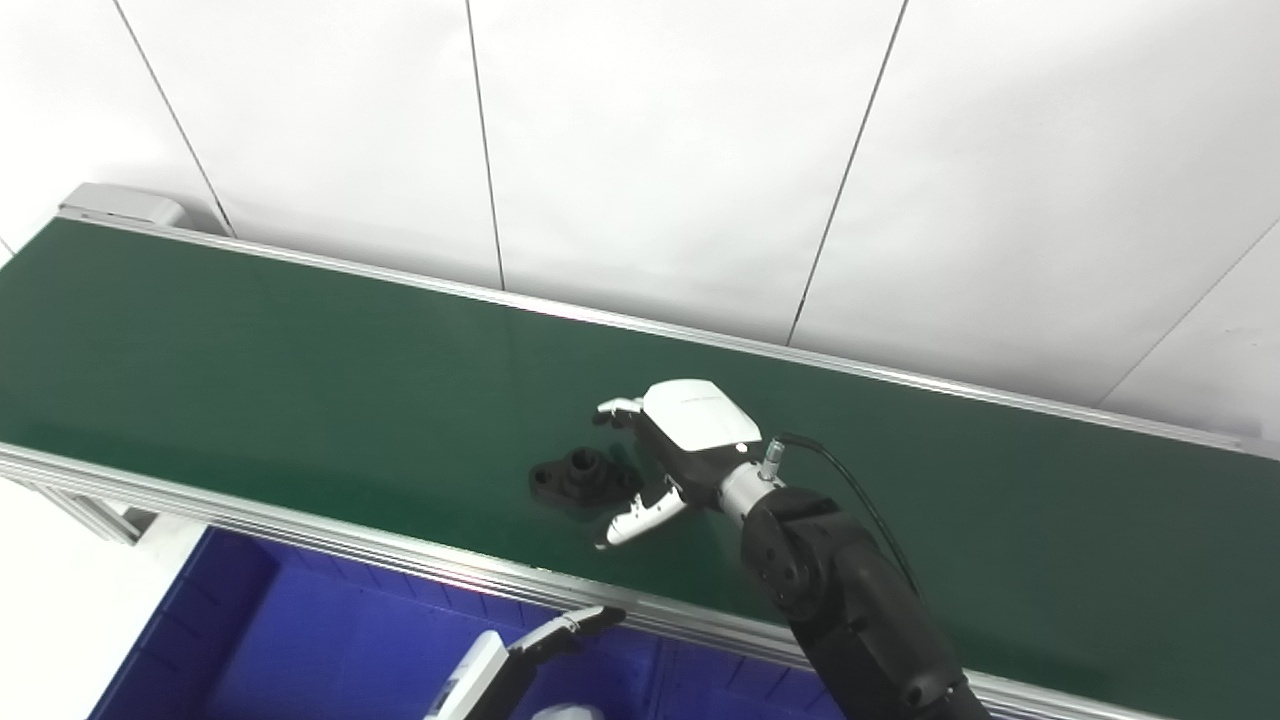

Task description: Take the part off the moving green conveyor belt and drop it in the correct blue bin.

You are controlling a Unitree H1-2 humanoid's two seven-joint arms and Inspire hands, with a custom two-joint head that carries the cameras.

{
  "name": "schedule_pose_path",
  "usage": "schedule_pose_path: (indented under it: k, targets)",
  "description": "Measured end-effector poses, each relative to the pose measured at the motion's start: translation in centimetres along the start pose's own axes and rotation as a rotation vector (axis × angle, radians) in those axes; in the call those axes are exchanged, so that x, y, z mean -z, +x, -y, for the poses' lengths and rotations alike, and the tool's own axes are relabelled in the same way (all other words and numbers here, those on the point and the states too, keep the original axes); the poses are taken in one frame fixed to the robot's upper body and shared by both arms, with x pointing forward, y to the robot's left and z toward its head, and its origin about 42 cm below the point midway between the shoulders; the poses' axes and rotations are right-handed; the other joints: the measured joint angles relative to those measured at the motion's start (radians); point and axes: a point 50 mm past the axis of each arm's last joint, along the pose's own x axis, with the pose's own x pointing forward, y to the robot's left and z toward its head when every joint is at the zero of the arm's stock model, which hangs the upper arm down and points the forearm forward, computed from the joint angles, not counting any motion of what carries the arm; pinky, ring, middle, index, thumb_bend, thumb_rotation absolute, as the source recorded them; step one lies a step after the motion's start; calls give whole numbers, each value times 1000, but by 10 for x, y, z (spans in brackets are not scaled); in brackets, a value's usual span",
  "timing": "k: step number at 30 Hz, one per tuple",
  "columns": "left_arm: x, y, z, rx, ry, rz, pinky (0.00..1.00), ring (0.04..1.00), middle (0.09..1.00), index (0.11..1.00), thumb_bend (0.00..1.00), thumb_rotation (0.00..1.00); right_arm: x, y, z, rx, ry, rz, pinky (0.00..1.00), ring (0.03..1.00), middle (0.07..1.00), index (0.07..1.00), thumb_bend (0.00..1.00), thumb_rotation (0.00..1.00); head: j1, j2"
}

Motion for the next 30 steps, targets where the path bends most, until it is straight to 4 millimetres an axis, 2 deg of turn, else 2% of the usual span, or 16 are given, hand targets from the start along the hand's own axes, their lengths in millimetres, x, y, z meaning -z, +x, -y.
schedule_pose_path:
  k: [6, 10, 15, 21, 30]
  targets:
    - [0, -3, 0, 7, 4, -8, 738, 819, 846, 848, 824, 770, 5, -2, -2, -10, -10, -8, 683, 759, 790, 790, 830, 332, 9, 14]
    - [-1, -4, 1, 7, 3, -7, 738, 818, 847, 850, 822, 778, 7, -3, -4, -4, -34, -10, 666, 747, 776, 790, 782, 323, 15, 24]
    - [-7, -4, 2, 4, 4, 10, 752, 824, 850, 853, 806, 773, 8, -6, -5, -21, -58, -5, 691, 761, 787, 803, 774, 330, 25, 34]
    - [-9, -4, 5, -12, -5, 1, 776, 840, 861, 864, 791, 797, 9, -7, -5, -26, -79, -6, 656, 730, 761, 801, 775, 343, 25, 44]
    - [-10, -7, 8, -7, 0, -1, 796, 855, 876, 882, 774, 830, 8, -8, -6, -37, -113, -4, 650, 736, 757, 803, 740, 349, 29, 60]
